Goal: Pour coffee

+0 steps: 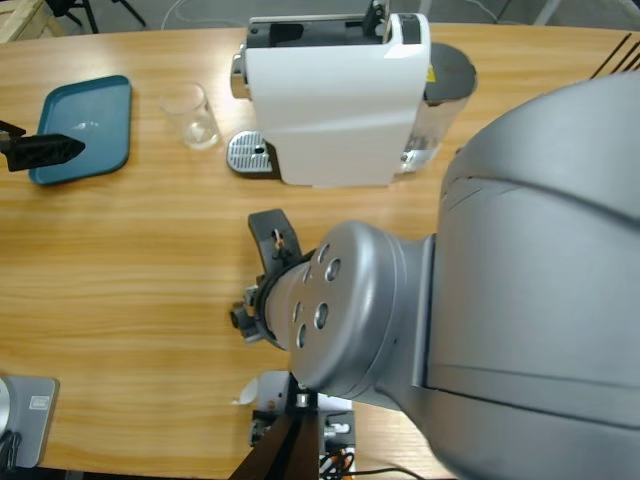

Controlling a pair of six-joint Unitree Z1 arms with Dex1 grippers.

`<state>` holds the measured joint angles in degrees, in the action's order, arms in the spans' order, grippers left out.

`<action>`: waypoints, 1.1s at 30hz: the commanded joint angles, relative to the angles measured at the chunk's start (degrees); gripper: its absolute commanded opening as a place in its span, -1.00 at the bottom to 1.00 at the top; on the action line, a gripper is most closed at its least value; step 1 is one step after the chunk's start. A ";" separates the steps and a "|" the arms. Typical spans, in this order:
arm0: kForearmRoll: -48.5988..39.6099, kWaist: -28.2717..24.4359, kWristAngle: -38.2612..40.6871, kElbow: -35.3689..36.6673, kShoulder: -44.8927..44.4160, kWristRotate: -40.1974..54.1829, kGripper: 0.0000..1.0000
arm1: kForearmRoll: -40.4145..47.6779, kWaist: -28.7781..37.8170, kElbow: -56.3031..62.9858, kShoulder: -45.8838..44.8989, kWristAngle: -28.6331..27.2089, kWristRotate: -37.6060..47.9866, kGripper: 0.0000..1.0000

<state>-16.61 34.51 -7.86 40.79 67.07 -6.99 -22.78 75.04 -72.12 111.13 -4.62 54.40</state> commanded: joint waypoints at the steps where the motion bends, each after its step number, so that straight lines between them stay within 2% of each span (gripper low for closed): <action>1: 0.48 0.29 0.30 -1.40 1.92 -0.08 0.88 | 2.41 0.72 0.67 5.35 -1.36 1.02 0.37; 17: 0.44 0.29 0.39 -1.33 2.01 -0.04 0.88 | 2.92 0.72 -0.92 8.42 -1.37 1.05 0.36; 23: 0.44 0.29 0.39 -1.33 1.96 -0.04 0.99 | 3.00 0.72 -1.64 9.35 -1.44 1.05 0.36; 33: 0.51 0.29 0.39 -1.31 2.01 -0.04 0.99 | 3.00 0.72 -3.06 10.60 -1.44 0.97 0.36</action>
<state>-16.61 34.51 -7.86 40.80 67.28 -6.99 -20.50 75.06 -74.02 117.44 -5.37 54.74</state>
